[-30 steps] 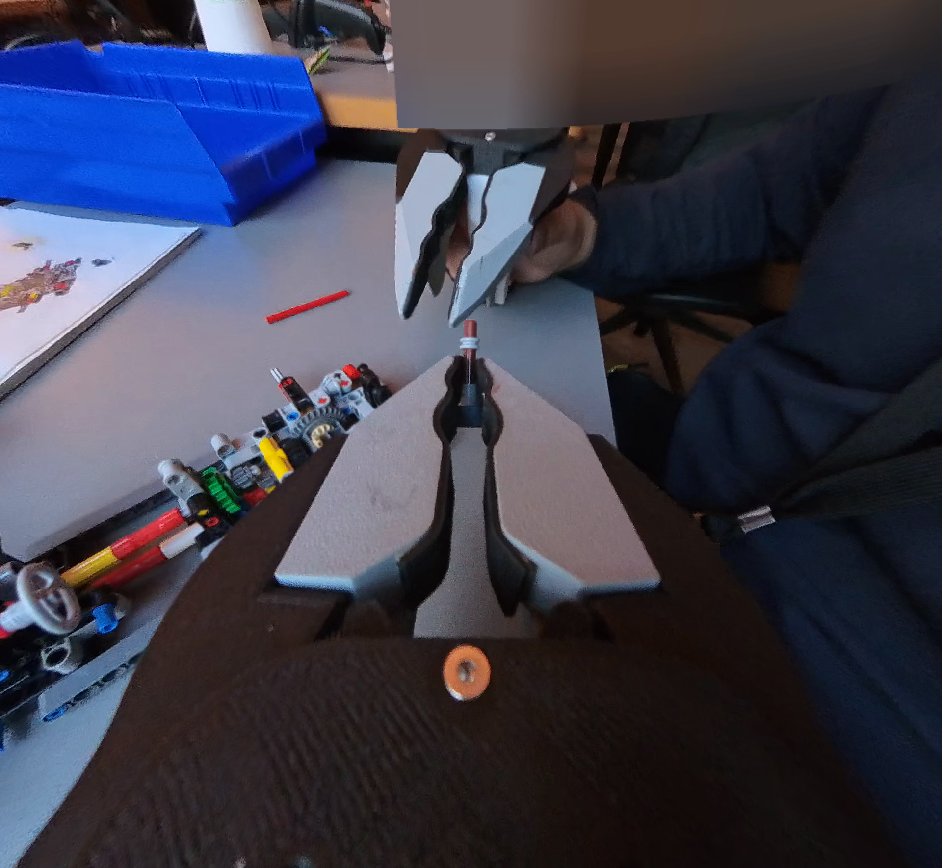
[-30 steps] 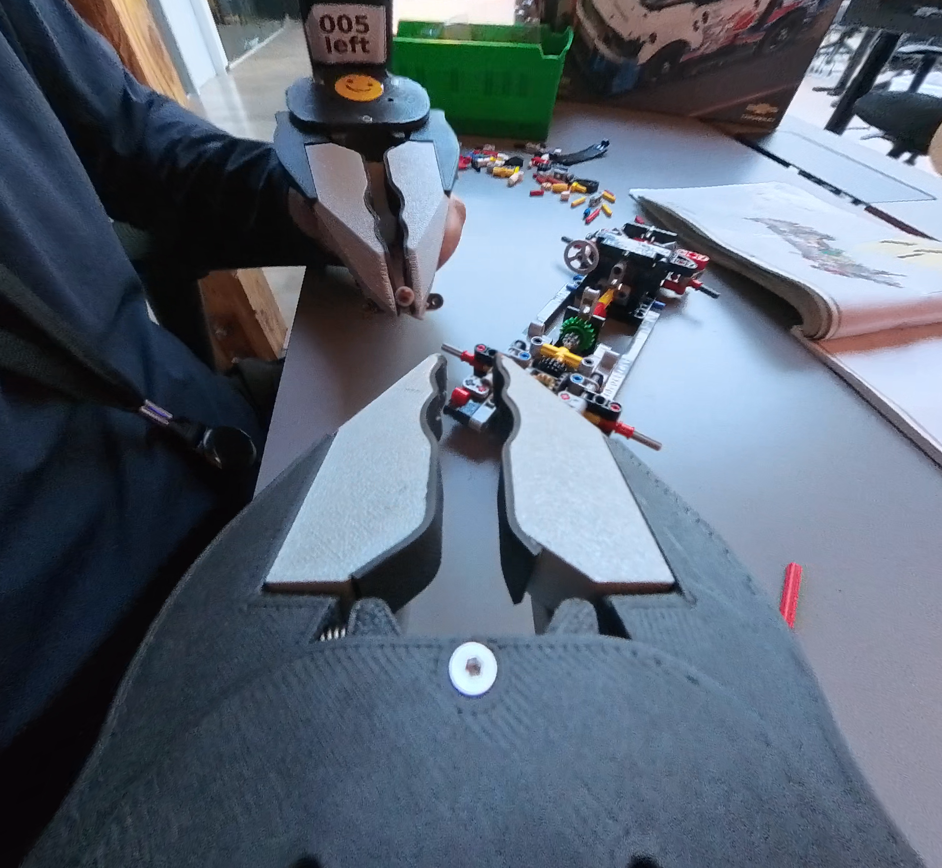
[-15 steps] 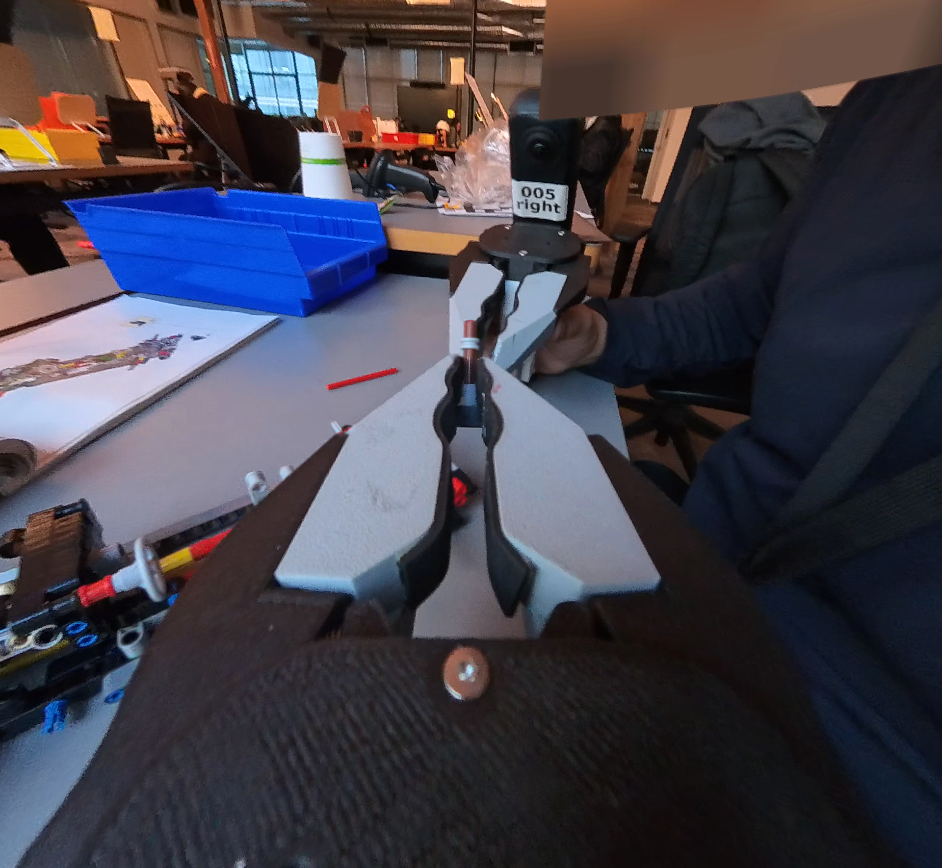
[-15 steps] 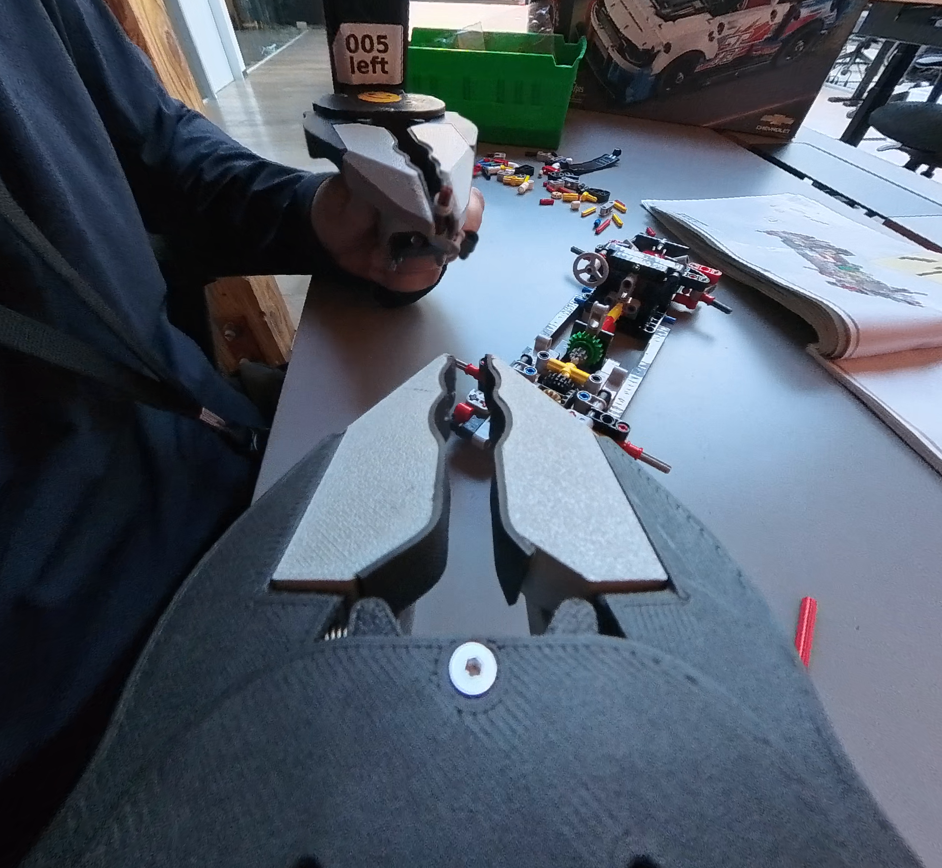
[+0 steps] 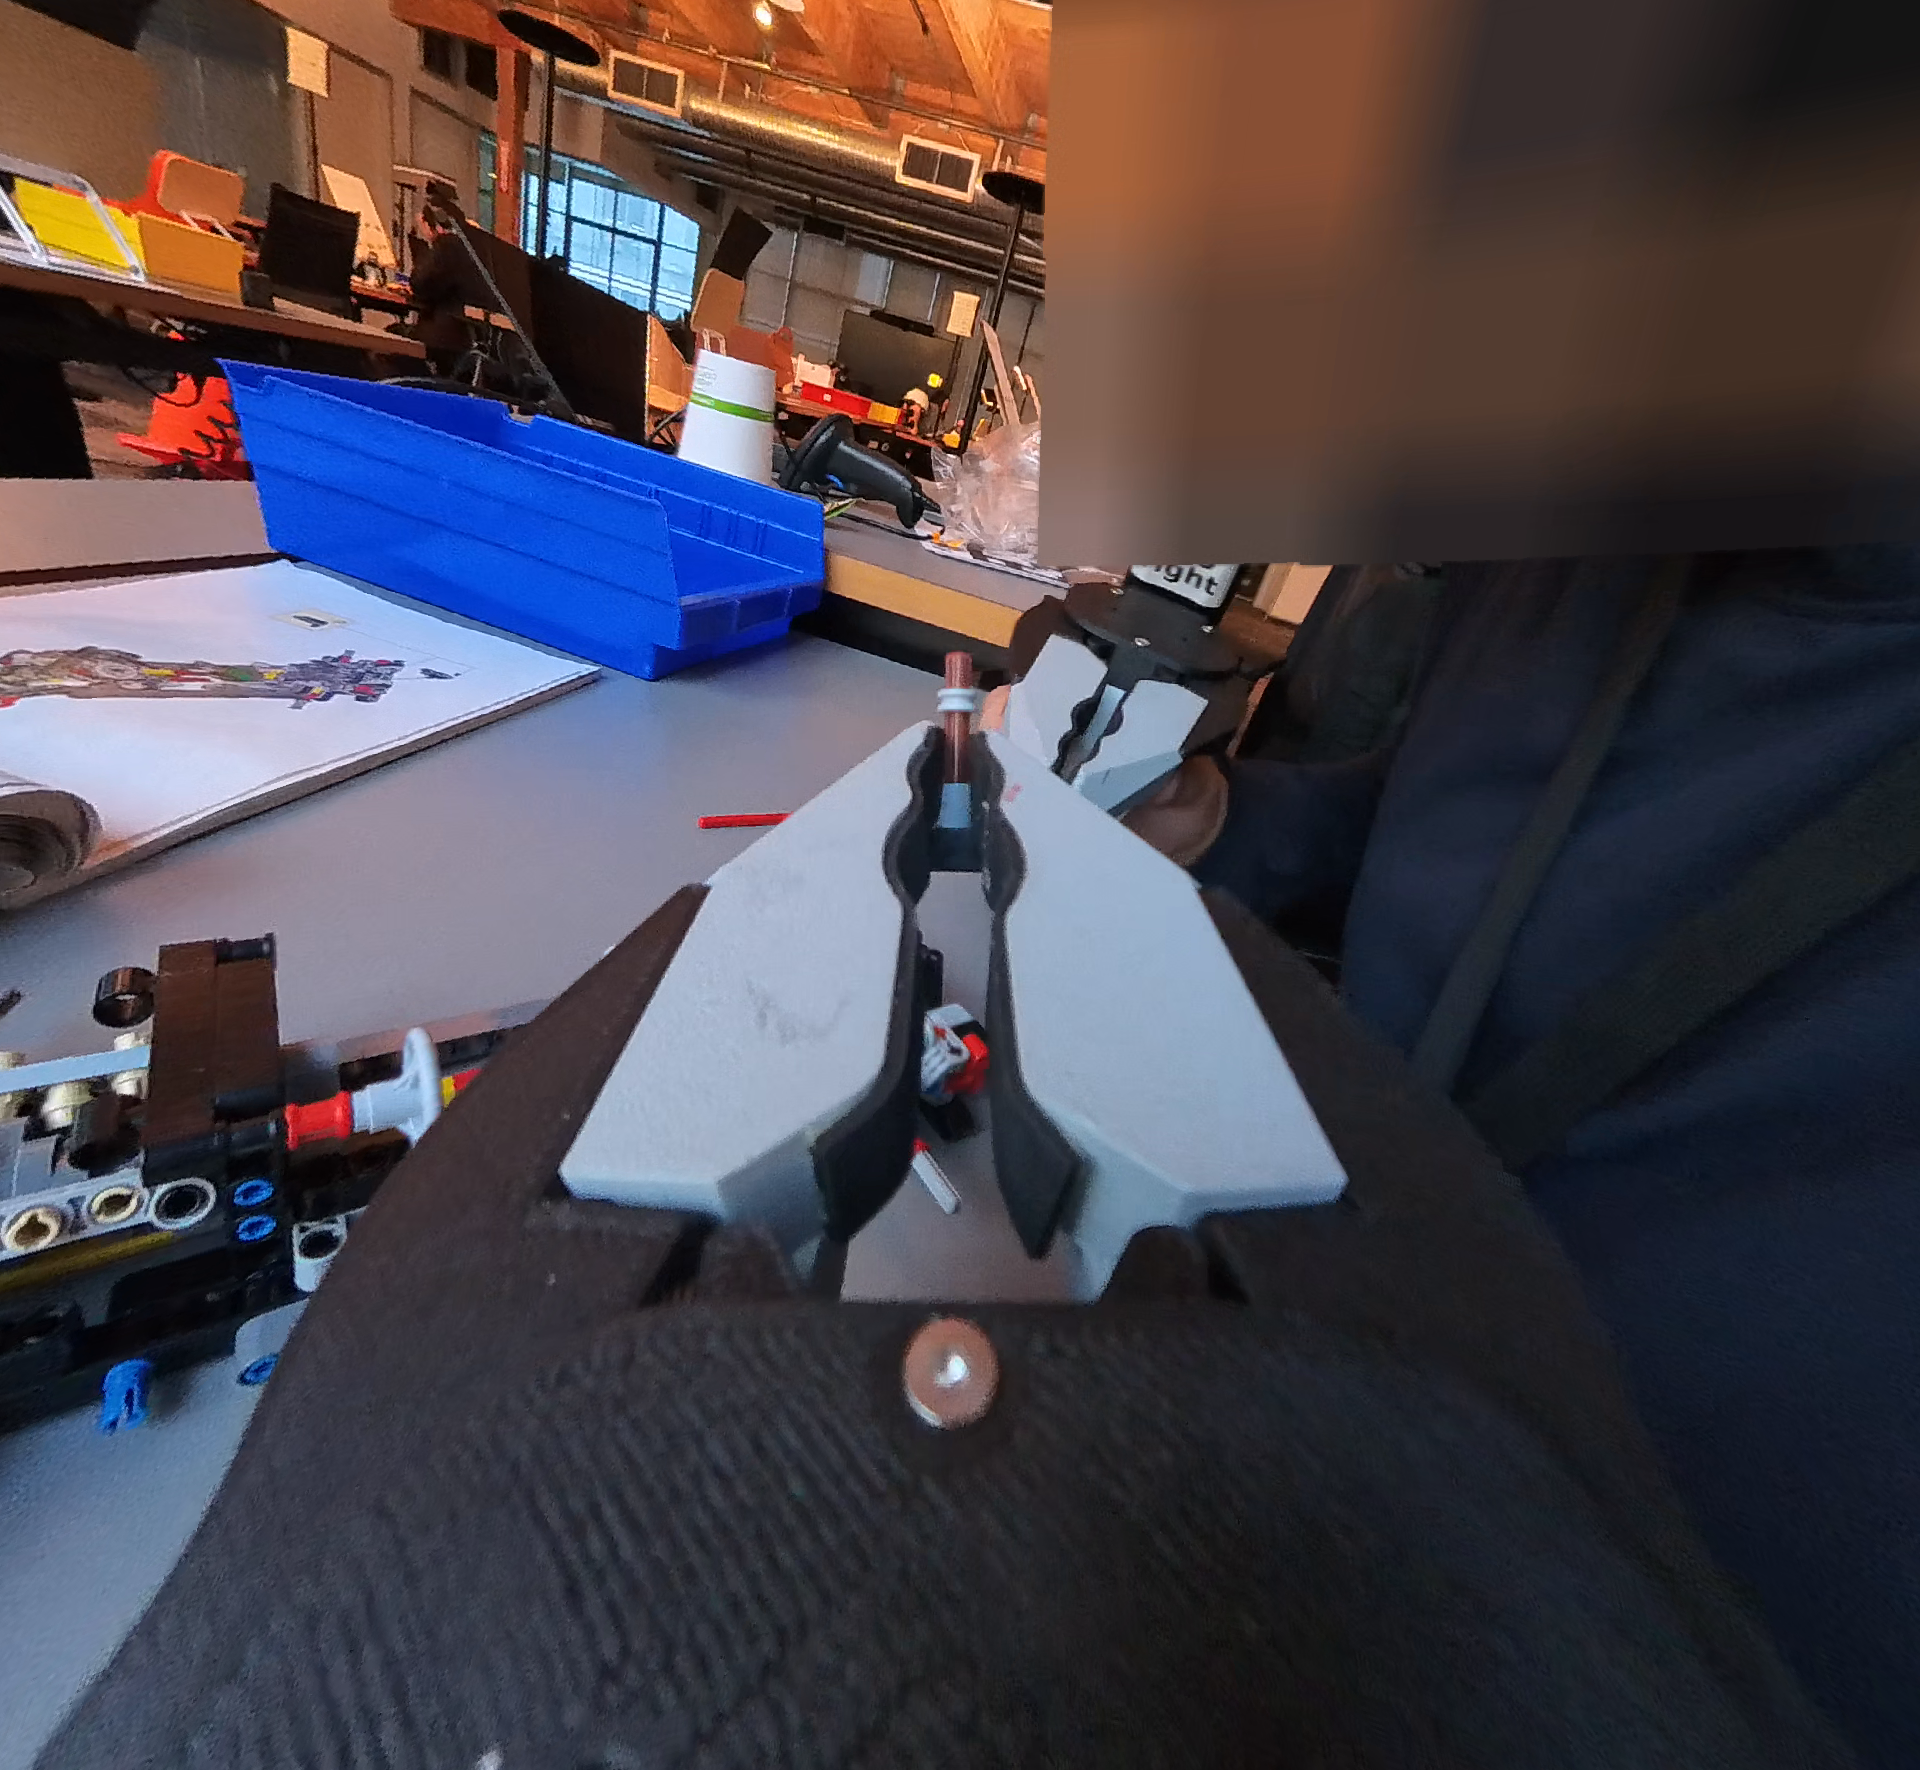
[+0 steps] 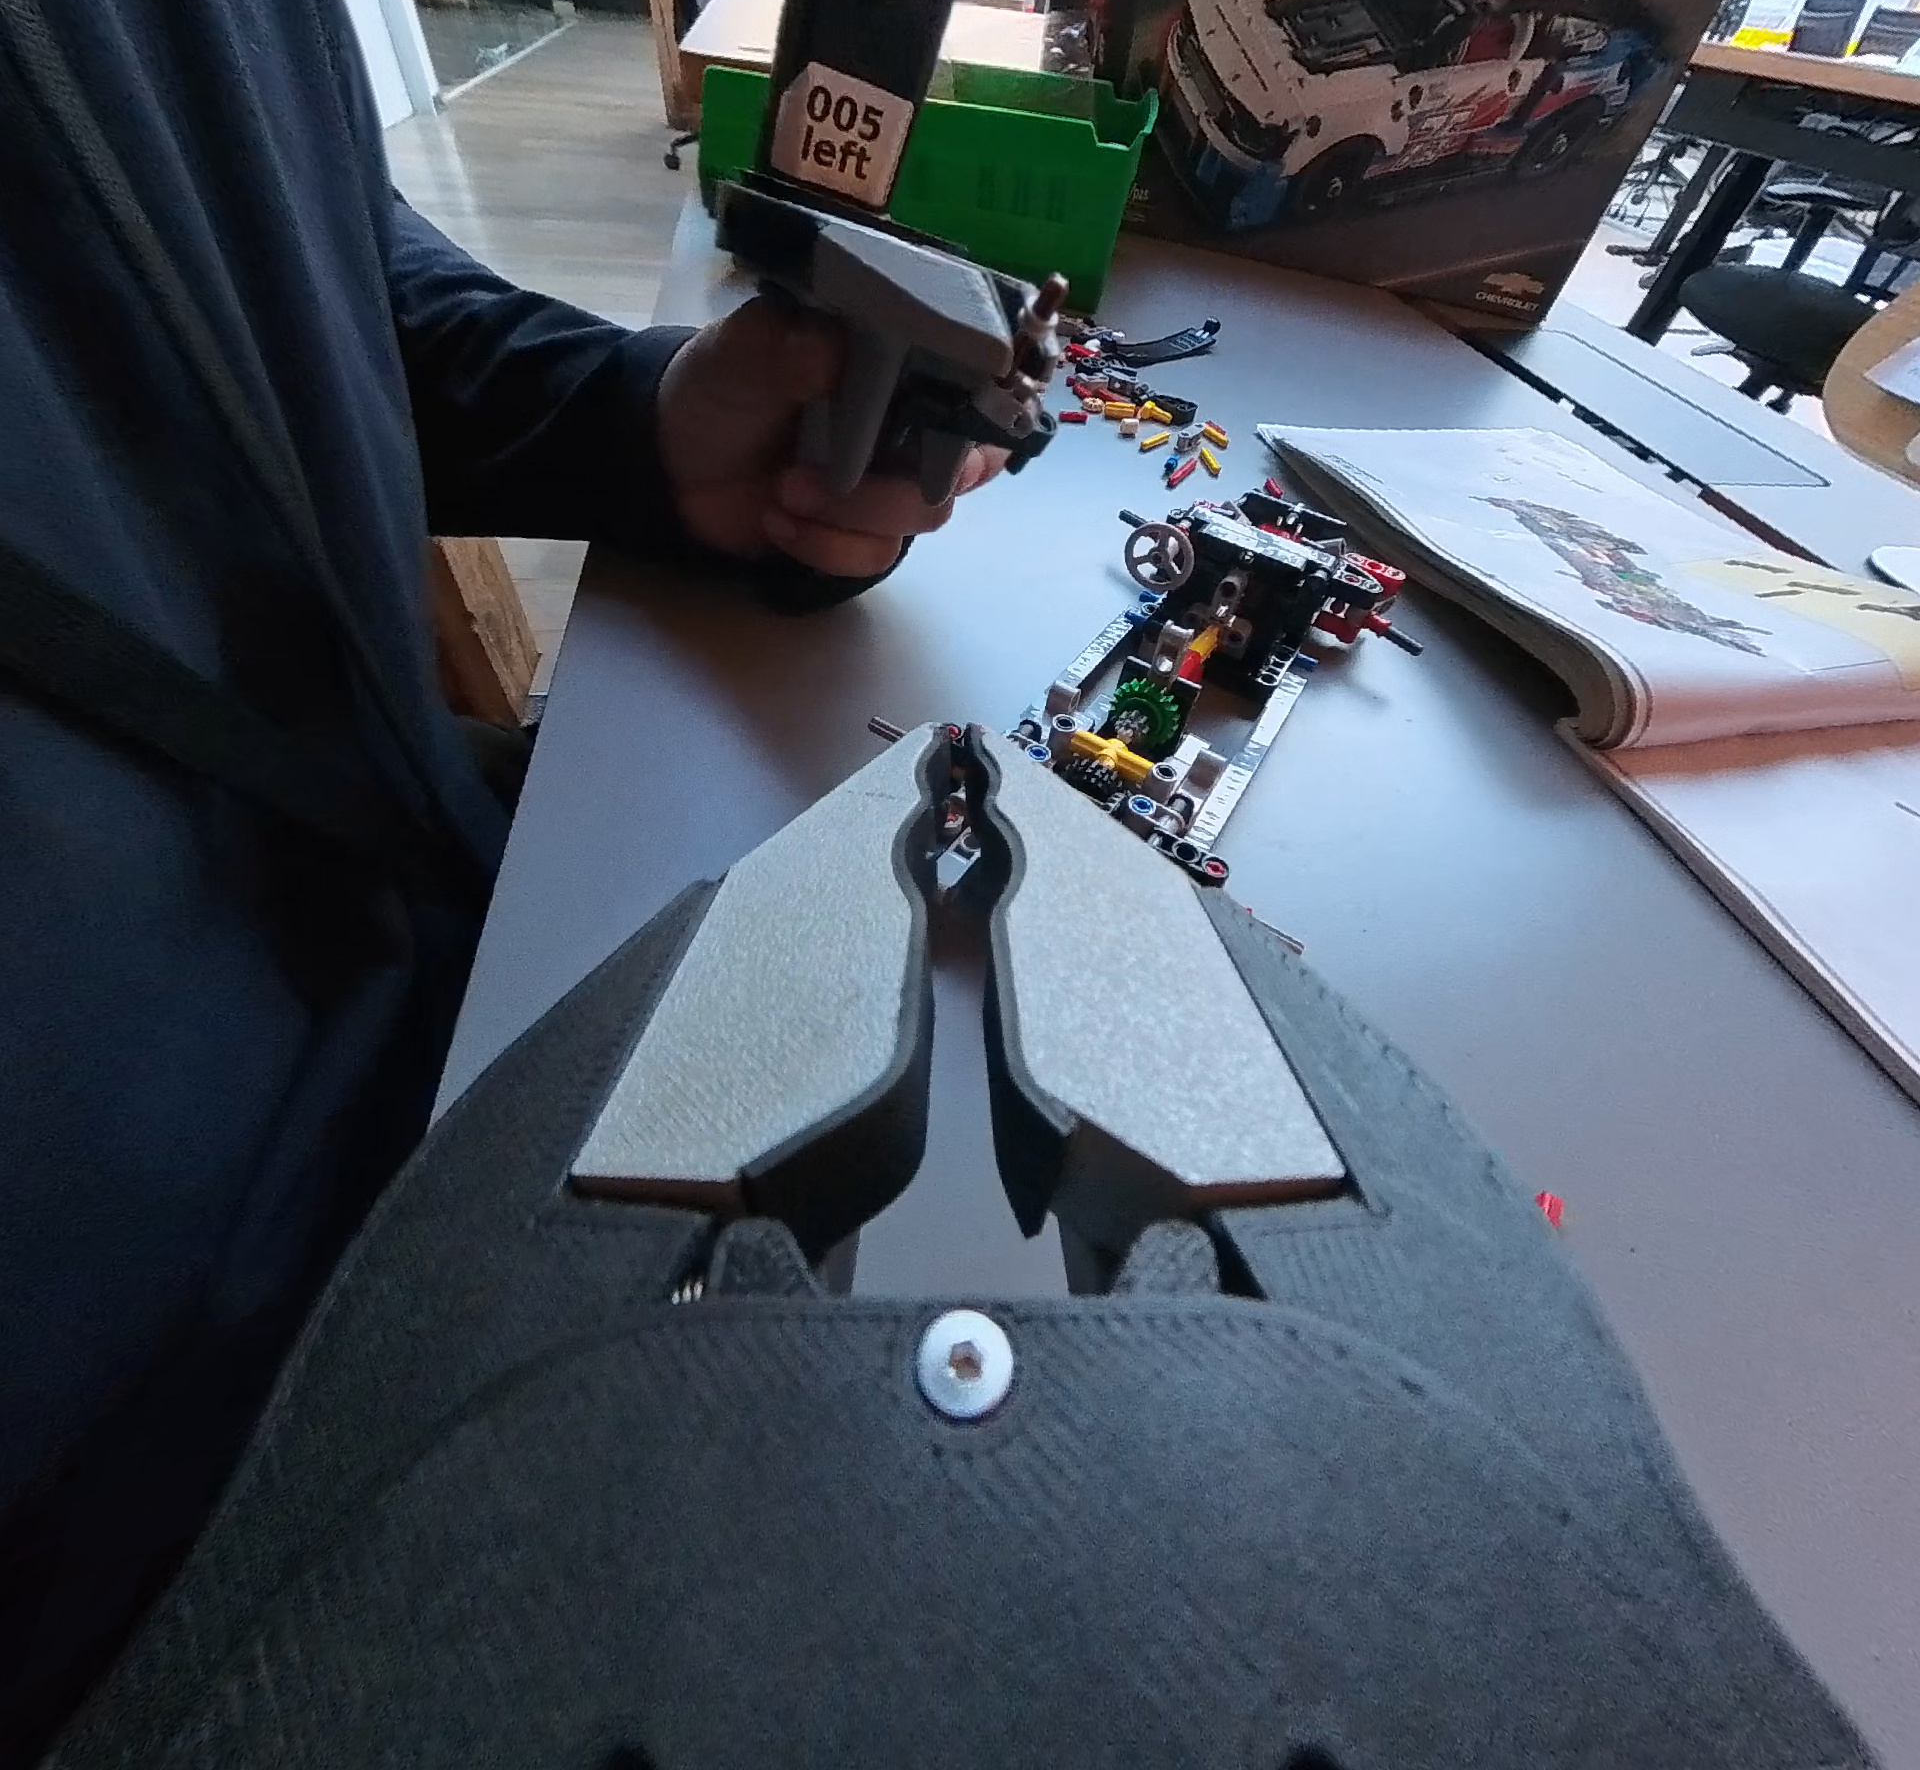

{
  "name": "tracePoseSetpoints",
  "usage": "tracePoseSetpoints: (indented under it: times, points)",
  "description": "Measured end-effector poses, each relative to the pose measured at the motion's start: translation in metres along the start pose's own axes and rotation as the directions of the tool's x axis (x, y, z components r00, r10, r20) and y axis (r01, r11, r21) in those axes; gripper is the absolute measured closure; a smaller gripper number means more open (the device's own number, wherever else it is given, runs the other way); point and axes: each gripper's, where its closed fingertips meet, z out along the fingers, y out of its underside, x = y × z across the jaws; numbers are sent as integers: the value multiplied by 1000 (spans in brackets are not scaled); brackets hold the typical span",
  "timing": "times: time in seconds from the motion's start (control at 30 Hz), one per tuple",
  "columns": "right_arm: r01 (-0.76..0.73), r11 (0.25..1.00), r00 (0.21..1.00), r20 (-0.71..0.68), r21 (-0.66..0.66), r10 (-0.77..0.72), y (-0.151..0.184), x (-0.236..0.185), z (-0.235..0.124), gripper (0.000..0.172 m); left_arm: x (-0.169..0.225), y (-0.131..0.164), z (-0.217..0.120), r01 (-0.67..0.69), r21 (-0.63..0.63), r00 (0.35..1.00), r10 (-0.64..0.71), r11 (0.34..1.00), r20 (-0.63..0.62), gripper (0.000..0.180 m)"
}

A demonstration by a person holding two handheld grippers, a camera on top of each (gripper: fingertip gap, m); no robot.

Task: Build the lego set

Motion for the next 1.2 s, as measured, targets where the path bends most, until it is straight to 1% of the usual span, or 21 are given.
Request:
tracePoseSetpoints:
  times: [0.23, 0.33, 0.4, 0.53, 0.63, 0.7, 0.77, 0.87, 1.0, 1.2]
  points:
    - [-14, 1000, 1000, -15, 25, 14, -3, 4, -2, 172, -4, 1, 3, 32, -11, 999, -32, 999, -8, 178]
    - [-65, 996, 998, 3, 55, 65, -8, 7, -1, 172, -2, 4, 5, 29, -27, 999, -29, 999, -15, 178]
    - [-123, 989, 992, 31, 84, 121, -13, 11, 2, 172, -1, 4, 7, 32, -31, 999, -33, 999, -24, 178]
    - [-201, 965, 976, 118, 170, 183, -40, 24, 12, 168, -2, 1, 4, 54, -7, 998, -54, 999, -35, 178]
    - [-251, 954, 953, 215, 164, 214, -55, 25, 24, 164, 0, -2, 2, 91, 21, 994, -89, 996, -63, 178]
    - [-252, 952, 949, 239, 175, 207, -65, 25, 31, 163, 0, -4, 0, 95, 32, 994, -93, 995, -65, 178]
    - [-236, 958, 950, 246, 161, 193, -69, 23, 38, 163, 2, -3, 0, 89, 30, 994, -87, 996, -70, 178]
    - [-219, 960, 945, 281, 175, 164, -77, 15, 45, 164, 4, -1, 2, 73, 14, 995, -72, 997, -74, 178]
    - [-193, 968, 949, 280, 161, 142, -73, 11, 54, 169, 7, 0, 2, 70, 7, 994, -69, 998, -84, 178]
    - [-220, 958, 938, 309, 183, 157, -71, 10, 51, 170, 8, 2, 4, 62, -9, 994, -63, 998, -88, 178]
